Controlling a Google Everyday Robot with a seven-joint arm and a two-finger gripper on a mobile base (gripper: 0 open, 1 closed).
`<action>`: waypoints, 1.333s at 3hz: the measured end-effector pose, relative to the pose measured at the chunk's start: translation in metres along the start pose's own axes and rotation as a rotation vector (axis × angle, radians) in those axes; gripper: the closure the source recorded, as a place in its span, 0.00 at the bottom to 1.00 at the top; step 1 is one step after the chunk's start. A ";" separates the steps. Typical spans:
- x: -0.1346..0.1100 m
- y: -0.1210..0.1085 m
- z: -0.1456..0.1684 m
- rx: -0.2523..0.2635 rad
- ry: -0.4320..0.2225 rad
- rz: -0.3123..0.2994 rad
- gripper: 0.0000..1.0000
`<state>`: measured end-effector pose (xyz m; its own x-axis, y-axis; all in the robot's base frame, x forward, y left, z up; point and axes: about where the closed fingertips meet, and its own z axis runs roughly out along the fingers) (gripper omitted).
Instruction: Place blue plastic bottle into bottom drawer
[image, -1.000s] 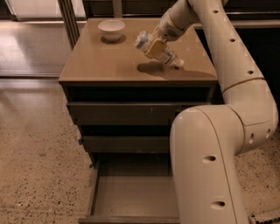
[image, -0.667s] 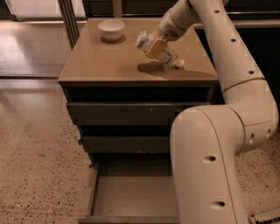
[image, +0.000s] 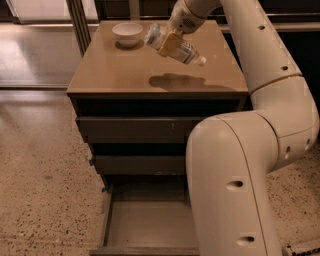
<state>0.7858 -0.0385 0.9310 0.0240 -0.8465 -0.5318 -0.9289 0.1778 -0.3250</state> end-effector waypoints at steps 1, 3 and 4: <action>-0.018 0.015 -0.024 -0.022 -0.008 -0.009 1.00; -0.018 0.069 -0.061 -0.101 -0.035 0.026 1.00; -0.007 0.117 -0.057 -0.188 -0.052 0.058 1.00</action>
Offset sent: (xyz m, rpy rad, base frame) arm -0.1252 -0.0061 0.0296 0.0230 0.0942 0.0411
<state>0.6560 -0.0401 0.9413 -0.0173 -0.8095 -0.5869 -0.9817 0.1249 -0.1434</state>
